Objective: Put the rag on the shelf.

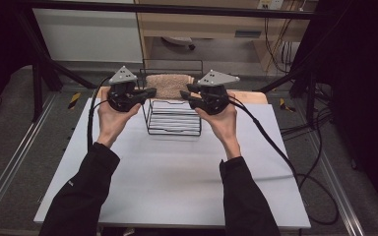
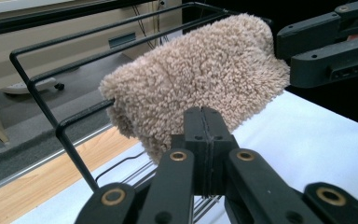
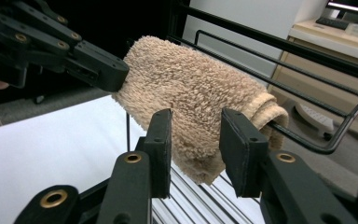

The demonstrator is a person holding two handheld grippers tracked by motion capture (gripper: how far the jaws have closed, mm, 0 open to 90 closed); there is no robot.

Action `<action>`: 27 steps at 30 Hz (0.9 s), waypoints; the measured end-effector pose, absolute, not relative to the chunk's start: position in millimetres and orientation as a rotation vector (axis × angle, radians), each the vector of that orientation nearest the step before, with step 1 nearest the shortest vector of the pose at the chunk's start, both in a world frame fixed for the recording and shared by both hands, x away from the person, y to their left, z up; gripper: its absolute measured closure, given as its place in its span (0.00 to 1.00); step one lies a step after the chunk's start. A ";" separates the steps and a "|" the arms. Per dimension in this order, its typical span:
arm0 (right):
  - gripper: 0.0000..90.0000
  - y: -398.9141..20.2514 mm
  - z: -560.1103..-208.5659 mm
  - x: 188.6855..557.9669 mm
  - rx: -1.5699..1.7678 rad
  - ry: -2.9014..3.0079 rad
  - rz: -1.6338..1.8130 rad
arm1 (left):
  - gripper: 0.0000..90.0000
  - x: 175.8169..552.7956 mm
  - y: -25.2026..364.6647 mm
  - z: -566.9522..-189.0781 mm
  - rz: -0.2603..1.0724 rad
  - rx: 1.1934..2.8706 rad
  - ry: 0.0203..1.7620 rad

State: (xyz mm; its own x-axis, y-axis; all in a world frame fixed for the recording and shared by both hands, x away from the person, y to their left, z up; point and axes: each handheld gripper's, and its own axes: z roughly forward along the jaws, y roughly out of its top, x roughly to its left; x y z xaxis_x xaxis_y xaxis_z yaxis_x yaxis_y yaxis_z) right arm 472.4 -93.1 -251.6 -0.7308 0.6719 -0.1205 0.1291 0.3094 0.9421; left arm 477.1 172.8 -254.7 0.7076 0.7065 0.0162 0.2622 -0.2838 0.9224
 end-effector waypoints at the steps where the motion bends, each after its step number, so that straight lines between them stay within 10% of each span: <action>1: 0.79 -92.6 -252.7 472.7 0.721 2.089 1.429 | 1.00 476.9 172.7 -256.2 0.527 1.859 0.758; 13: 0.89 -93.1 -268.7 483.5 0.858 2.096 1.427 | 0.97 482.1 175.2 -270.0 0.530 1.851 0.787; 27: 0.37 -116.8 -264.8 460.0 0.879 2.047 1.523 | 0.68 463.0 195.1 -277.0 0.521 1.859 0.830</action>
State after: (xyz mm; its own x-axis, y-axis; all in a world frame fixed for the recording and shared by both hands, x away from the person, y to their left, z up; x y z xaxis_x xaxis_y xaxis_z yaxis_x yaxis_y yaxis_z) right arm 460.0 -116.8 -264.8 -0.7015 0.7122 0.0247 0.2286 0.1920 0.9544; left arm 463.0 195.1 -277.0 0.6723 0.7402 -0.0105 0.3126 -0.2709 0.9104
